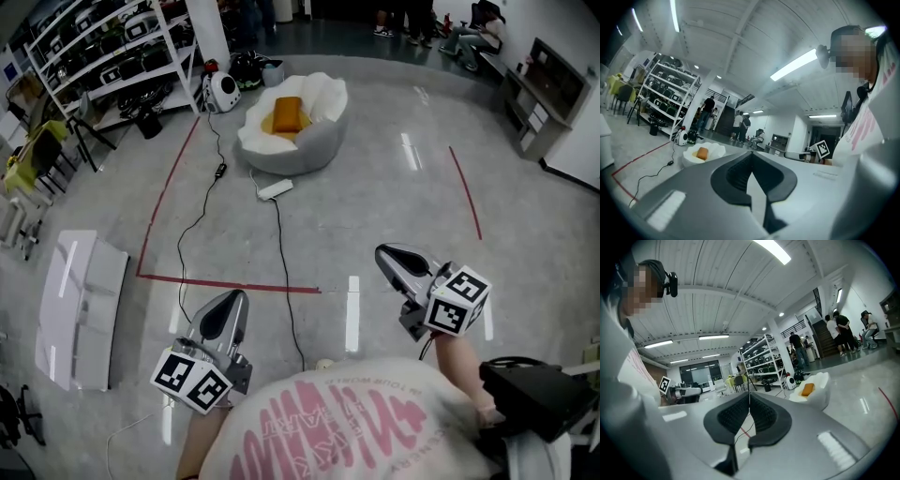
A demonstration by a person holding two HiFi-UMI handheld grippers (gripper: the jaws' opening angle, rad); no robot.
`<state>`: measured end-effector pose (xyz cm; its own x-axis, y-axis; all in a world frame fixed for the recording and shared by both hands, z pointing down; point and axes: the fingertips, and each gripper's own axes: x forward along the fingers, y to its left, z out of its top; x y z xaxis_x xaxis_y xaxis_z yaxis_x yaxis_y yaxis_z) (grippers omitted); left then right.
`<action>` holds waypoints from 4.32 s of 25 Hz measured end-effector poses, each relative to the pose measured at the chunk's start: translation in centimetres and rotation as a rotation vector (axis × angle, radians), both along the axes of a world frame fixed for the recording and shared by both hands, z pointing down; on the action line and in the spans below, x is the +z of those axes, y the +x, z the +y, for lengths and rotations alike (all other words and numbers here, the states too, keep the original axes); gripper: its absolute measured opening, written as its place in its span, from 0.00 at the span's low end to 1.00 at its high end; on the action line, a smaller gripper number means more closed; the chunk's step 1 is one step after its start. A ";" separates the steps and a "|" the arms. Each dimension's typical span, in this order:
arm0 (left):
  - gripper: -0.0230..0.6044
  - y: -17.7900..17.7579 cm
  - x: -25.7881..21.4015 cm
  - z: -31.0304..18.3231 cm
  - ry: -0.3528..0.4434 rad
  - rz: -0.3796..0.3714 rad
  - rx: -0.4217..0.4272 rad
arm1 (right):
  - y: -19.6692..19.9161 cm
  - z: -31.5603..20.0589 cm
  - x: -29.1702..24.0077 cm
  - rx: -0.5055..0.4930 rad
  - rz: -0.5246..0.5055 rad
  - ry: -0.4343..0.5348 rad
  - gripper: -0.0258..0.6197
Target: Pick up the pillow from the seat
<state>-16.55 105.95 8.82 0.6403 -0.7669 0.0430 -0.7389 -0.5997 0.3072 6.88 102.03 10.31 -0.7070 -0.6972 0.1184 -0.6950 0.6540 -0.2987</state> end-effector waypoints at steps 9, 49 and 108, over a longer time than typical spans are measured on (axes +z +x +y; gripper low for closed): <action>0.06 2.6 -0.7 -4.4 0.018 -0.035 0.017 | 1.6 -2.5 1.3 -0.008 -0.015 -0.028 0.05; 0.06 2.6 -1.6 -41.3 -0.001 -0.023 0.046 | 1.1 -38.2 1.3 -0.004 -0.005 -0.112 0.05; 0.06 4.3 6.6 -110.5 -0.182 -0.013 -0.069 | 0.5 -105.9 13.1 -0.179 0.033 -0.534 0.05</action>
